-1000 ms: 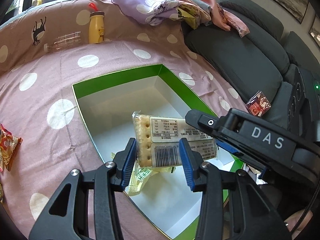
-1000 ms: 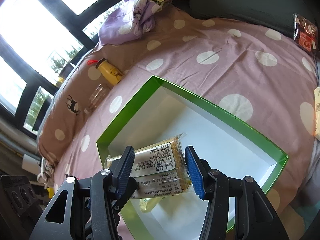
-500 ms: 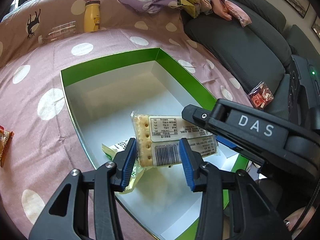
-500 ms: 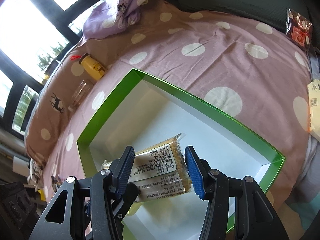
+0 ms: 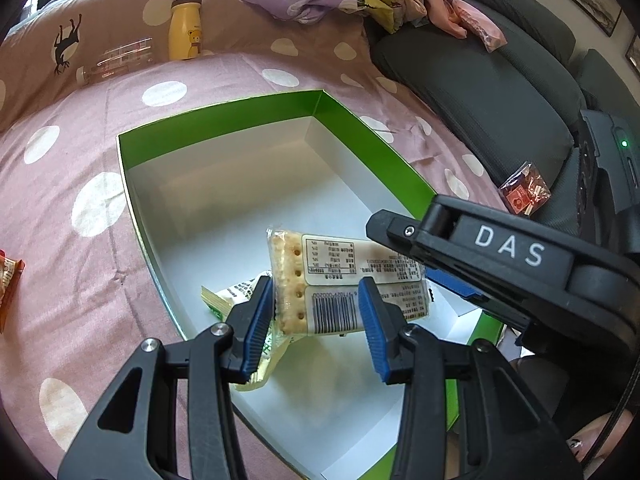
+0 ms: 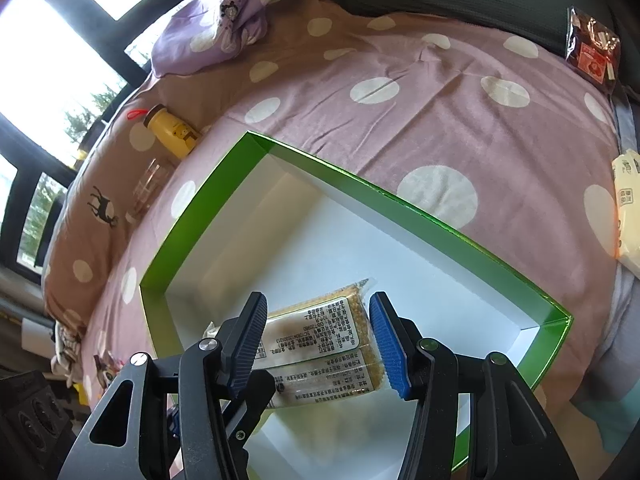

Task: Organize snacks
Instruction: 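Carry the cracker pack into the green box and release it, then move the right gripper back over the snack pile, then grasp the black-and-gold snack bag with the right gripper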

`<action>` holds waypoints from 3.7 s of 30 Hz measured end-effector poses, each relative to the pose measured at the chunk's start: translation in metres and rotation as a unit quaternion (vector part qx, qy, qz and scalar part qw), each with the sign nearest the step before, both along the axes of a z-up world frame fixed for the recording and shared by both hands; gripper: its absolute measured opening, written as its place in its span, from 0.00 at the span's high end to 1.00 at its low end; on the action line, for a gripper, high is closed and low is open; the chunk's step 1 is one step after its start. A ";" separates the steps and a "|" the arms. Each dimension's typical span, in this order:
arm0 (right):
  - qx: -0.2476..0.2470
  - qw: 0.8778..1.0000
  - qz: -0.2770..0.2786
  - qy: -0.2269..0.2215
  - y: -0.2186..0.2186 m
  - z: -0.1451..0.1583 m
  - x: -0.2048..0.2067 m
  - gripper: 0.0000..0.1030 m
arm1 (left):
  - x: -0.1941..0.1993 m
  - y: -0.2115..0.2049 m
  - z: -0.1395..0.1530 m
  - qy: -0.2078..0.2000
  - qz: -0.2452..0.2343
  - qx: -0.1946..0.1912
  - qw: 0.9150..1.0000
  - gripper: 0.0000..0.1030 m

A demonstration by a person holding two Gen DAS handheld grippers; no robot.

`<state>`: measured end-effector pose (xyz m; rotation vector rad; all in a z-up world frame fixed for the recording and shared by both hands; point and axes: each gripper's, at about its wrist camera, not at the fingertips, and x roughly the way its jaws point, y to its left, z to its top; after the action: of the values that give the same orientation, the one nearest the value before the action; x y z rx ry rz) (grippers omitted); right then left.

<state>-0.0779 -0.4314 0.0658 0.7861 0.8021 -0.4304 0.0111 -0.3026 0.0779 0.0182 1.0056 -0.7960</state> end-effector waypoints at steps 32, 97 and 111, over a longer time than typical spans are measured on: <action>-0.081 0.968 0.213 -0.101 0.153 0.050 0.042 0.14 | -0.007 0.320 0.039 -0.051 0.330 0.007 0.942 0.08; 0.102 0.886 0.451 -0.026 0.336 -0.045 0.124 0.58 | 0.016 0.317 -0.019 0.072 0.289 0.003 0.955 0.59; 0.046 0.898 0.418 -0.131 0.290 0.031 0.074 0.58 | -0.011 0.271 0.042 -0.033 0.256 -0.033 0.966 0.59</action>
<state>-0.0034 -0.1409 0.0970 0.5028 0.8295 0.4797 -0.0003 -0.0320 0.1198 -0.2617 0.8658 -0.3510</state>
